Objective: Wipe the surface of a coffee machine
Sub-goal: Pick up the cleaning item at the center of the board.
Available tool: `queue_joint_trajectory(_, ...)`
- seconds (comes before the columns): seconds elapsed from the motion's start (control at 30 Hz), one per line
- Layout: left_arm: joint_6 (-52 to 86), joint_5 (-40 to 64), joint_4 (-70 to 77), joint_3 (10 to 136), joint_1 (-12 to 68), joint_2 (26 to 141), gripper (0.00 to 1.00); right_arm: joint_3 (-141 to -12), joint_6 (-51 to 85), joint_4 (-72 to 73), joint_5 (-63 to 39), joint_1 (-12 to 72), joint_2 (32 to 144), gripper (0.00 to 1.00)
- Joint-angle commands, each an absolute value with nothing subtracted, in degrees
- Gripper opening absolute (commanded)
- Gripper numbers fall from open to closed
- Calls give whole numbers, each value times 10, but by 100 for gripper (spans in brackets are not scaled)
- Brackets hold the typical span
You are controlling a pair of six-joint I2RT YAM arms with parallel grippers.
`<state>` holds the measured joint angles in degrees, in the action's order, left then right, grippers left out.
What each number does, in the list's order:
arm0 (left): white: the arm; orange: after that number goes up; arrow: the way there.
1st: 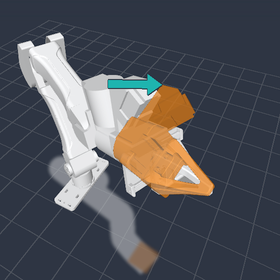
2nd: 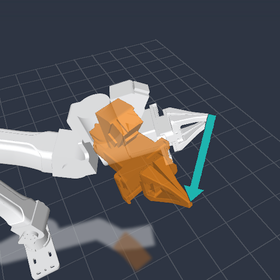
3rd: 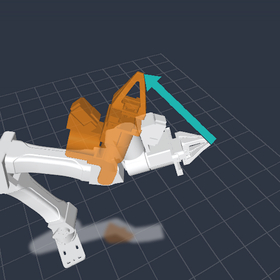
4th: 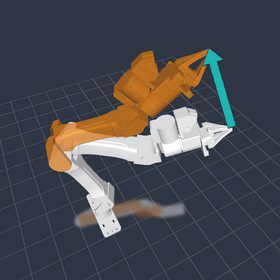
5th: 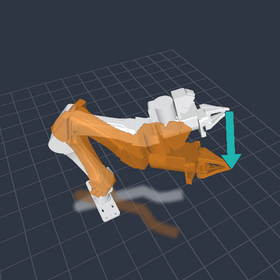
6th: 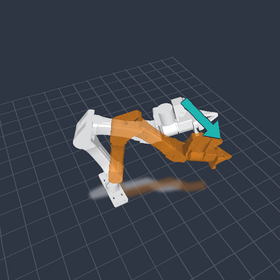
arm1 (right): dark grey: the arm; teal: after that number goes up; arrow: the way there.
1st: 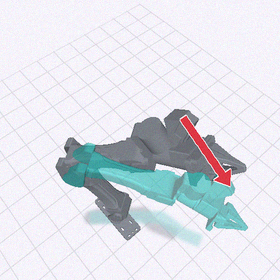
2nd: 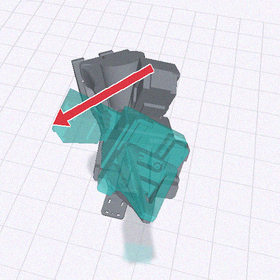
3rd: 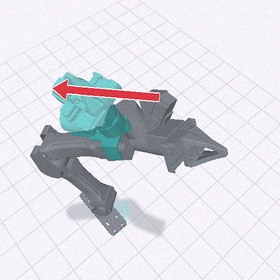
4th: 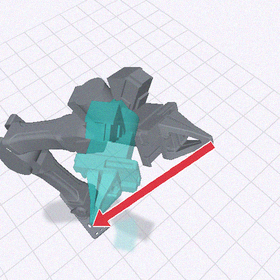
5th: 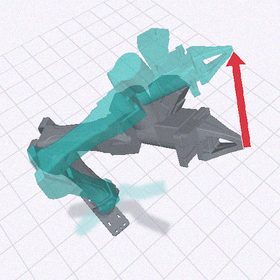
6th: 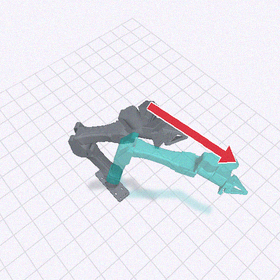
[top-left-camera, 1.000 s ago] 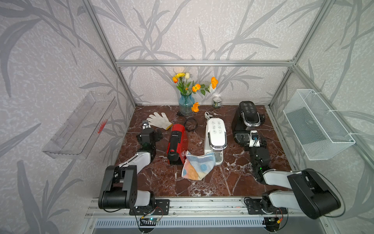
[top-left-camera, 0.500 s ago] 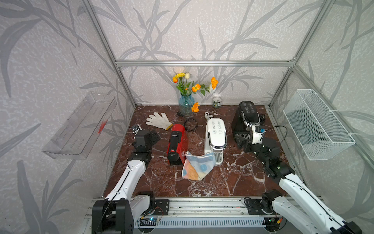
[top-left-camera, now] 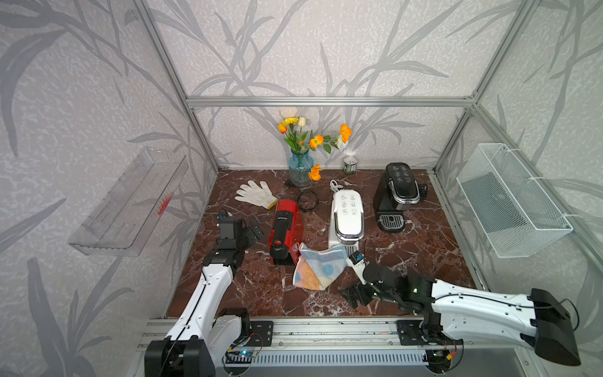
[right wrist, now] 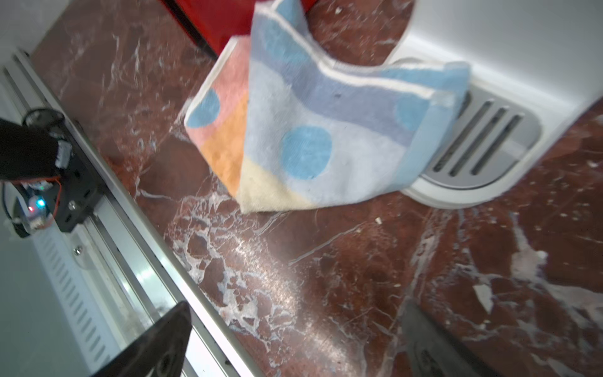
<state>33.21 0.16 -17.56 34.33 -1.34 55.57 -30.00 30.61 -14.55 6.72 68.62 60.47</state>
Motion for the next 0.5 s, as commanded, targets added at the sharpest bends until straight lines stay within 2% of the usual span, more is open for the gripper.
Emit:
queue_joint_trajectory(0.0, 337, 22, -198, 346, -13, 547, 100, -355, 300, -137, 146, 733, 669, 99)
queue_joint_trajectory(0.2, 336, 24, -189, 329, -13, 533, 100, -428, 237, -70, 176, 746, 778, 99)
queue_joint_trajectory(0.3, 332, 28, -193, 328, -13, 531, 100, -500, 224, -88, 205, 743, 851, 99)
queue_joint_trajectory(0.47, 330, 24, -193, 325, -14, 526, 100, -559, 188, -71, 168, 736, 944, 99)
